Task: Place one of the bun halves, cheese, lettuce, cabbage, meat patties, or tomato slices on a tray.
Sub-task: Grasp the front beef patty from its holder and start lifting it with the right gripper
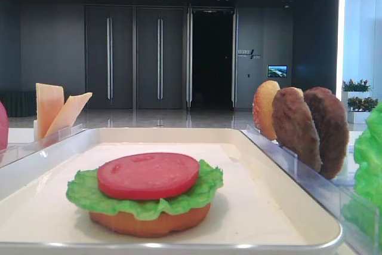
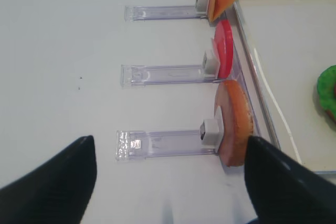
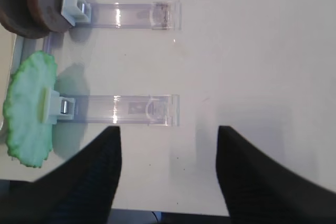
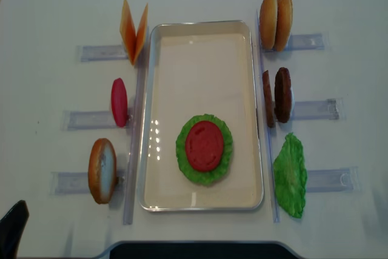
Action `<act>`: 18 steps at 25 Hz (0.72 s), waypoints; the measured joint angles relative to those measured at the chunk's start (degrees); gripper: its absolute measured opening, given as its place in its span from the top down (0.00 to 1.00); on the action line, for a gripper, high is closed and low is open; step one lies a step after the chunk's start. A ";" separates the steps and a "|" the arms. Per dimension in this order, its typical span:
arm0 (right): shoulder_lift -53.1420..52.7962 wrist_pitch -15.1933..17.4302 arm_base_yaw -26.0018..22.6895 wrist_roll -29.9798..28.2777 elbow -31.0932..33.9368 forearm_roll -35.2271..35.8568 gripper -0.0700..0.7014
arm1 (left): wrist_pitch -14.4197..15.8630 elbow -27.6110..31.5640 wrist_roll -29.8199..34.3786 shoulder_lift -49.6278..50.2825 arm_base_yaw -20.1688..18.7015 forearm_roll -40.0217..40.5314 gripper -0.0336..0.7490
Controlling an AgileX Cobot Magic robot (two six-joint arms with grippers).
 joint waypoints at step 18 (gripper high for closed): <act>40.10 3.14 0.00 1.29 -28.53 0.05 0.37 | 0.00 0.00 0.00 0.00 0.00 0.00 0.09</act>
